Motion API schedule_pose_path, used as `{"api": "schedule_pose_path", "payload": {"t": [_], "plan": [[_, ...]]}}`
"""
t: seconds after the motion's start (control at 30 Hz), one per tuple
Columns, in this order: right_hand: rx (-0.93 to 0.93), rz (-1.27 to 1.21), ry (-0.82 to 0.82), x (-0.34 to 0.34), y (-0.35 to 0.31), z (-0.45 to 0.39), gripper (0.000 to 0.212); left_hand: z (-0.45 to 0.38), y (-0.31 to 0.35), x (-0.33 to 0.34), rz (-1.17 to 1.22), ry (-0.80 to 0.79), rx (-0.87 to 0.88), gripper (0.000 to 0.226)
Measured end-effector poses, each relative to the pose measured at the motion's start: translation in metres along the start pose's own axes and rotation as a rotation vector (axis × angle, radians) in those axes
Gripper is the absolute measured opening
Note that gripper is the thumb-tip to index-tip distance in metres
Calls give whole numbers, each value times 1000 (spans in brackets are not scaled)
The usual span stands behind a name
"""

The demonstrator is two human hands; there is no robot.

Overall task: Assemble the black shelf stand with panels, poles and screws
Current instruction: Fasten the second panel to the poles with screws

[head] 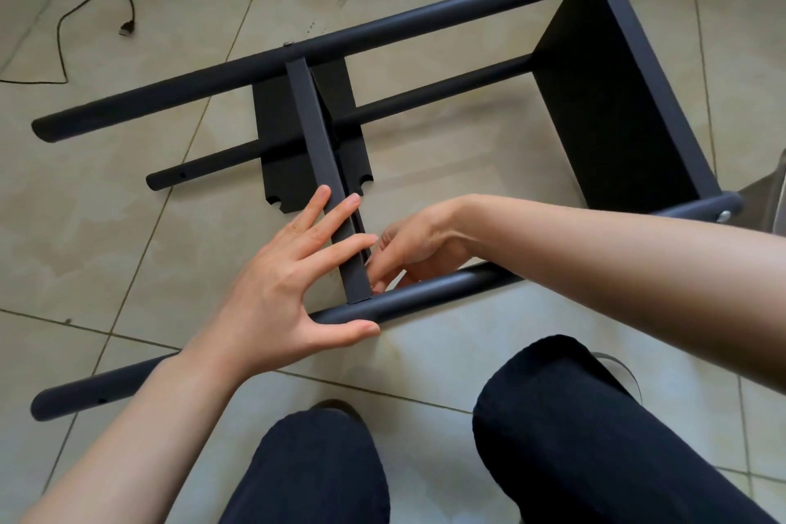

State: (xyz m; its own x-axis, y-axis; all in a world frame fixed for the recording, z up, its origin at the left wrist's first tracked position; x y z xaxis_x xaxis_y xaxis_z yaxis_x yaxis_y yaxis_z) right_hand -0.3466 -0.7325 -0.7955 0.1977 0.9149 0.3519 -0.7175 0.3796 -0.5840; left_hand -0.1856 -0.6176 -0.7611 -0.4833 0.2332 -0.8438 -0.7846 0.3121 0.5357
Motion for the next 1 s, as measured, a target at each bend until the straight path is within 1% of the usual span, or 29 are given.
{"api": "schedule_pose_path", "payload": {"t": [0.1, 0.23, 0.3, 0.4, 0.57, 0.77, 0.87, 1.0], "plan": [[-5, -20, 3, -2, 1, 0, 31, 0, 1, -1, 3, -13, -1, 73], [20, -37, -25, -6, 2, 5, 17, 0, 3, -1, -4, -19, -13, 68], [38, -29, -5, -6, 2, 1, 21, 0, 3, -1, -4, -19, -17, 68], [52, -21, -6, -6, 1, -3, 19, 1, 4, -2, -3, -26, -20, 68], [23, -52, -62, -10, 1, 2, 8, 0, 4, -2, -7, -26, -25, 69], [5, -72, -84, -10, 3, -2, 4, 0, 4, -2, 3, -23, -23, 69], [-36, -72, -93, -9, 3, -1, 11, 0, 5, -2, 12, -20, -28, 68], [-7, -80, -86, -8, 5, -3, 35, -1, 4, -2, 10, -31, -29, 68]]}}
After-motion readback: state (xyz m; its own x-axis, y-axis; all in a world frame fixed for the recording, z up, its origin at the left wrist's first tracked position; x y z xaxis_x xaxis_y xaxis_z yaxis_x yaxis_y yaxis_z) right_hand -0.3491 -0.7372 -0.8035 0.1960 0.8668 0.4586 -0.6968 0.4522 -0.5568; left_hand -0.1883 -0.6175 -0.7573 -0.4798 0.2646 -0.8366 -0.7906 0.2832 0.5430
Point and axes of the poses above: each hand's wrist, its own z-axis away from the middle knuckle, its own x-axis out of the palm, y = z × x, the point moved 1 cm from there along -z, towards the middle knuckle, and after that the axes turned 6 degrees about -y, right-handed, at the moved point
